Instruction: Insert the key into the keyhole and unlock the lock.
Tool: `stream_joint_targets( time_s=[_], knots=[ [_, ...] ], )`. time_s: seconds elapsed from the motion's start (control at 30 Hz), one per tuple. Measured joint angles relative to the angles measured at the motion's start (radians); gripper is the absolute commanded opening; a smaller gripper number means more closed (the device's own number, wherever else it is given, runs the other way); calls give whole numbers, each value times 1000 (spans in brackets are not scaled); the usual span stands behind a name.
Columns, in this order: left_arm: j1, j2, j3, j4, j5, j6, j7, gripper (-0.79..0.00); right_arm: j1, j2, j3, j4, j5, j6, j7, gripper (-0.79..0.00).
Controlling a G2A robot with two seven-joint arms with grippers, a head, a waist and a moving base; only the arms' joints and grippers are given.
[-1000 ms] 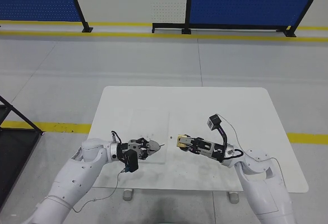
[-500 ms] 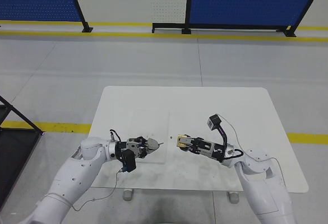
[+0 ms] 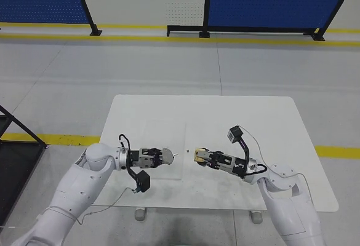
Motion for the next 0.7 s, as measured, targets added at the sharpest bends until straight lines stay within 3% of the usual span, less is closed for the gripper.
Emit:
stream_joint_targets(
  time_s=[0.33, 0.5, 0.7],
  knots=[
    [-144, -7, 52, 152, 10, 326, 245, -785, 0, 0, 0, 0, 0, 0, 0, -785],
    [-207, -13, 97, 178, 13, 337, 237, -785, 0, 0, 0, 0, 0, 0, 0, -785],
    [-222, -16, 119, 190, 8, 338, 237, -785, 0, 0, 0, 0, 0, 0, 0, -785]
  ],
)
